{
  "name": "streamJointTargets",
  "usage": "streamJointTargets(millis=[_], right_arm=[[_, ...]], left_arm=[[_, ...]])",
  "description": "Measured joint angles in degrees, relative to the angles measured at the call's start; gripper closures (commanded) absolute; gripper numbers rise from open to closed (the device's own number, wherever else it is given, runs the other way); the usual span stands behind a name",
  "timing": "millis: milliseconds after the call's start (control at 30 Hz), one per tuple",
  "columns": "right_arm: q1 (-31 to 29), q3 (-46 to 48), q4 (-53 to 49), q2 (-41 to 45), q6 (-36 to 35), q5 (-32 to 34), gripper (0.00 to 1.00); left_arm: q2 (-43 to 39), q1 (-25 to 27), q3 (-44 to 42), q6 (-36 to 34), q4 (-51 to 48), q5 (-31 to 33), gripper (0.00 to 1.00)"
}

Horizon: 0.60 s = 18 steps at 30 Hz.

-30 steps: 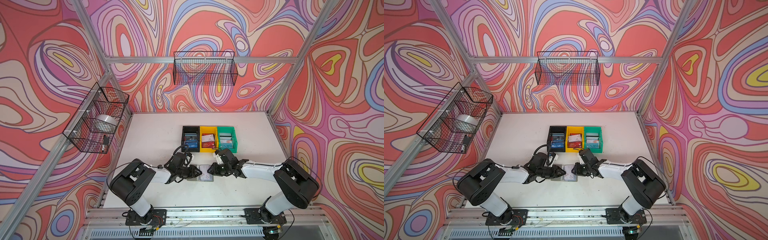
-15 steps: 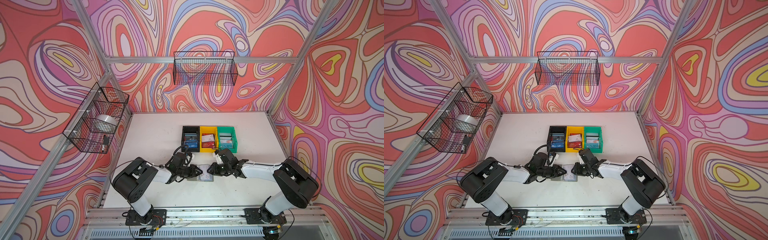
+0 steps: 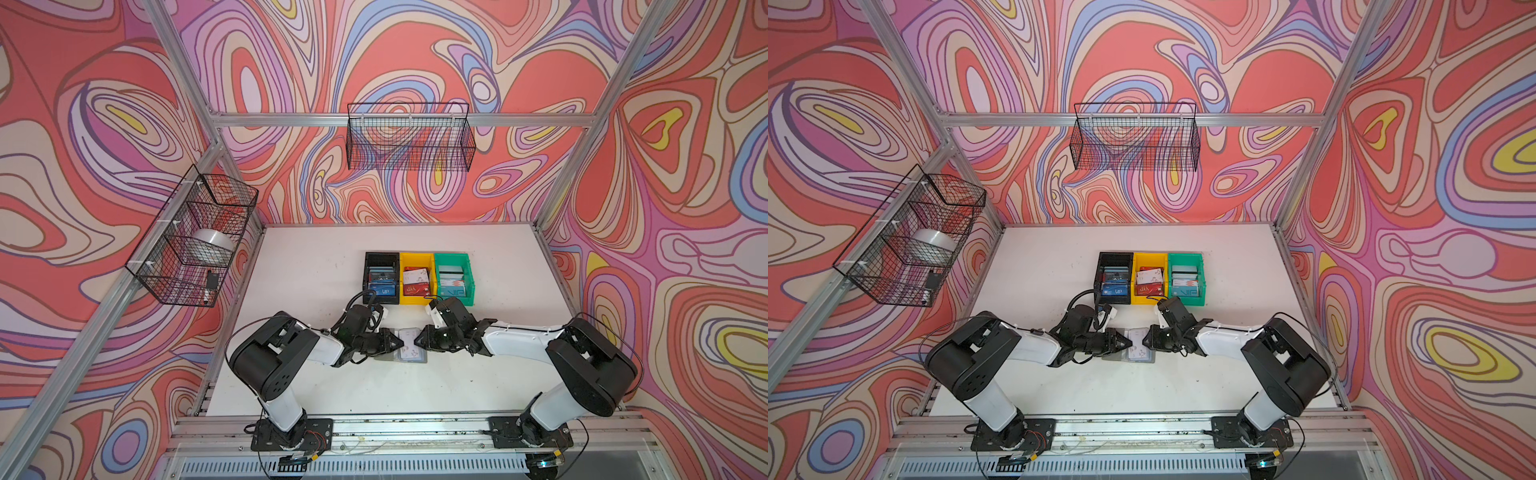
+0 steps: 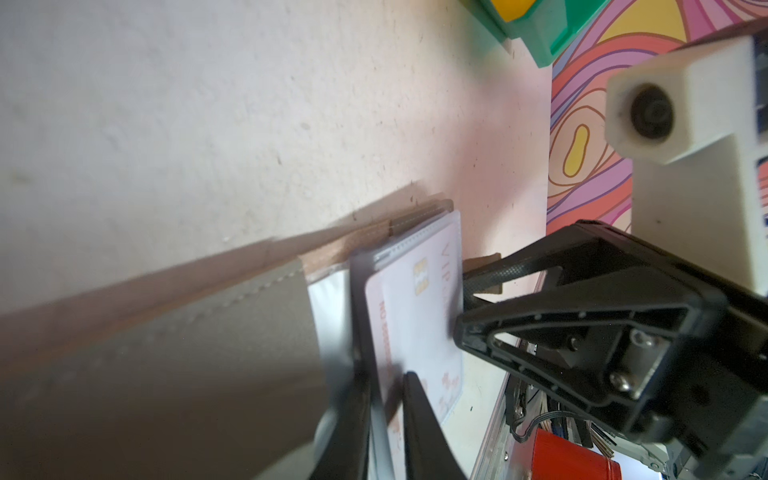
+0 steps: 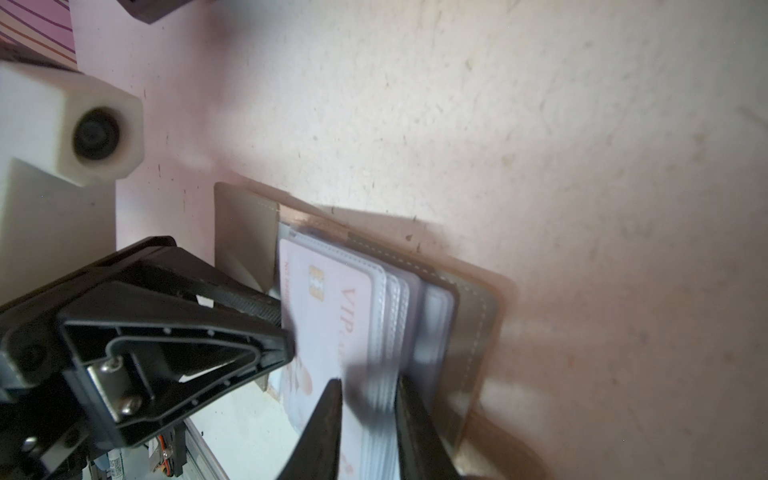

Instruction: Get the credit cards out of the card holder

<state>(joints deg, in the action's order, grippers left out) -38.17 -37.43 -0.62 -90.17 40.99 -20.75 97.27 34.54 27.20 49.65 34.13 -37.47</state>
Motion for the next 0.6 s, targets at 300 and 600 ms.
streamJointTargets(millis=[300,600], right_arm=[[0.0,-0.3,-3.6,1.3,-1.1,1.0,0.74],[0.0,-1.1,-8.2,3.6,-2.1,2.3,0.74]], left_arm=[[0.0,0.0,0.0,0.1,0.0,0.0,0.86],[0.0,0.0,0.0,0.1,0.0,0.0,0.86]])
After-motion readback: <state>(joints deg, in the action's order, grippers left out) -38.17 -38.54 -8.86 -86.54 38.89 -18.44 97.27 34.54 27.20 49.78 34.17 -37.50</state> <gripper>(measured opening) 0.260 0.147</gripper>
